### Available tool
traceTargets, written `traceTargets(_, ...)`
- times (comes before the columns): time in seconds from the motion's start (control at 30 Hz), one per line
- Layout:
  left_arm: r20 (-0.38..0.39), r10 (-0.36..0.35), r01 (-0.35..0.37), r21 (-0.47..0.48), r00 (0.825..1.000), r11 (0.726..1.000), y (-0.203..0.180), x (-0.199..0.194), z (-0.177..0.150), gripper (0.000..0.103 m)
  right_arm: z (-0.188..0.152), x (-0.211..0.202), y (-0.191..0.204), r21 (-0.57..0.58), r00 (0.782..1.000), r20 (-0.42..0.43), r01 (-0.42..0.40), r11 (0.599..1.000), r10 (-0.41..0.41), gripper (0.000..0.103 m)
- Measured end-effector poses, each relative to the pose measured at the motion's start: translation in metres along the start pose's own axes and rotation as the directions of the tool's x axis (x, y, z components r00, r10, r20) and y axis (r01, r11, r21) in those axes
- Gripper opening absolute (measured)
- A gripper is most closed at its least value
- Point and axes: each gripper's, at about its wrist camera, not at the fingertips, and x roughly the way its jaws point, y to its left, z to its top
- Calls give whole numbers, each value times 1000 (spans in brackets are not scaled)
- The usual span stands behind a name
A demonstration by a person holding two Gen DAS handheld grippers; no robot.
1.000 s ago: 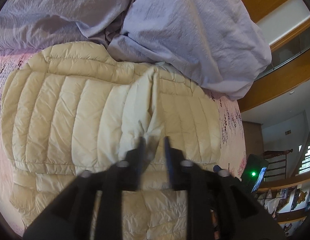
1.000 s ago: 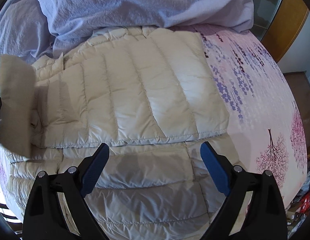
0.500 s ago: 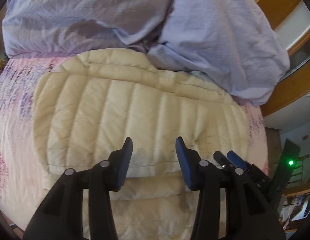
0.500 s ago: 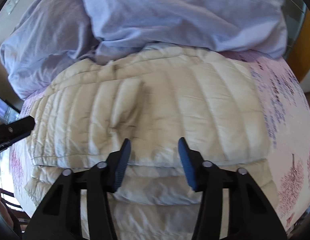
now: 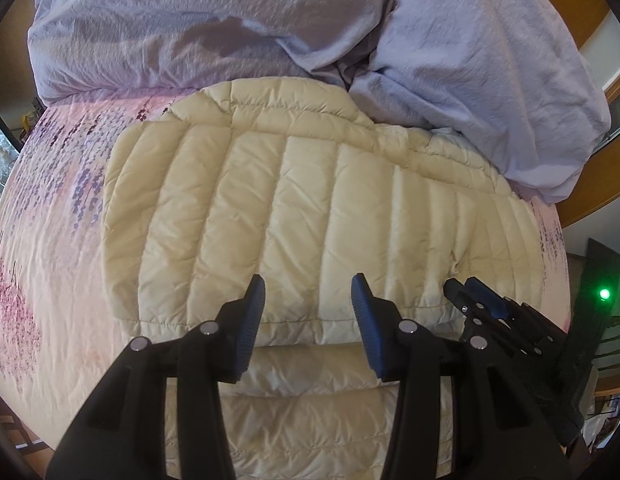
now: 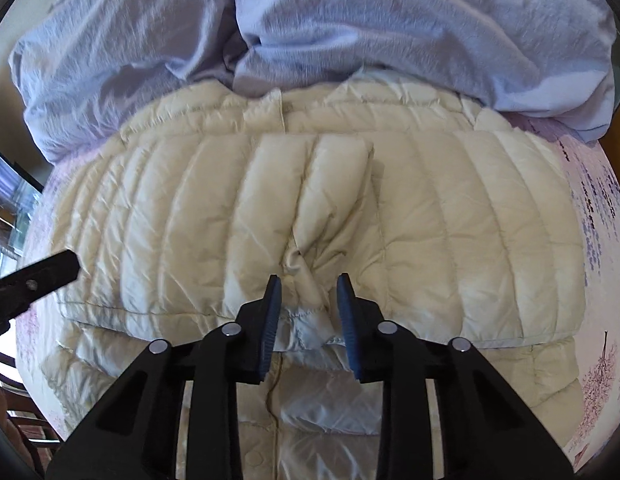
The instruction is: Fold large clothes
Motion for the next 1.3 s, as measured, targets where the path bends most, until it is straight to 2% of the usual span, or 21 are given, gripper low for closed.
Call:
traceTargets(0.13,-9,19,-19,5,1000,1000,3,3,-4,45,-5,19,-6,18,998,-62,22,1000,-21,25)
traceTargets(0.47,-26,64,-64,3,998,998,15,7,-11,49,-12,32,2,-33,995,-63,73,997,-75,24)
traceTargets(0.53,-19,76,-76,9,997,997,20,4,-14,52,-11,31,1,-26,996,-73,51,998,-53,26)
traceTargets(0.57,-16,80,-79,13,997,997,22,2,-15,53,-11,27,-2,-5,996,-83,24,1000,-25,29)
traceTargets(0.63,-5,95,-95,22,995,995,29,-4,-19,60,-10,20,-11,31,996,-92,-6,1000,8,43)
traceTargets(0.7,-3,107,-107,28,994,994,36,-8,-23,62,-11,6,-20,61,997,-67,-33,998,37,69)
traceTargets(0.77,-6,113,-113,32,994,993,45,-13,-29,63,-13,-12,-29,69,999,-27,-42,997,44,73)
traceTargets(0.87,-7,113,-113,36,994,993,63,-23,-43,66,-20,-38,-50,65,998,-7,-69,996,69,73)
traceTargets(0.93,-9,111,-111,39,994,993,79,-32,-57,68,-29,-53,-66,55,997,-5,-73,996,73,73)
traceTargets(1.07,-13,112,-111,46,994,993,107,-46,-87,68,-70,-79,-116,48,998,-32,-44,998,46,73)
traceTargets(1.3,-108,59,-58,14,992,998,153,-54,-155,69,-154,-116,-199,144,992,-116,-29,989,46,73)
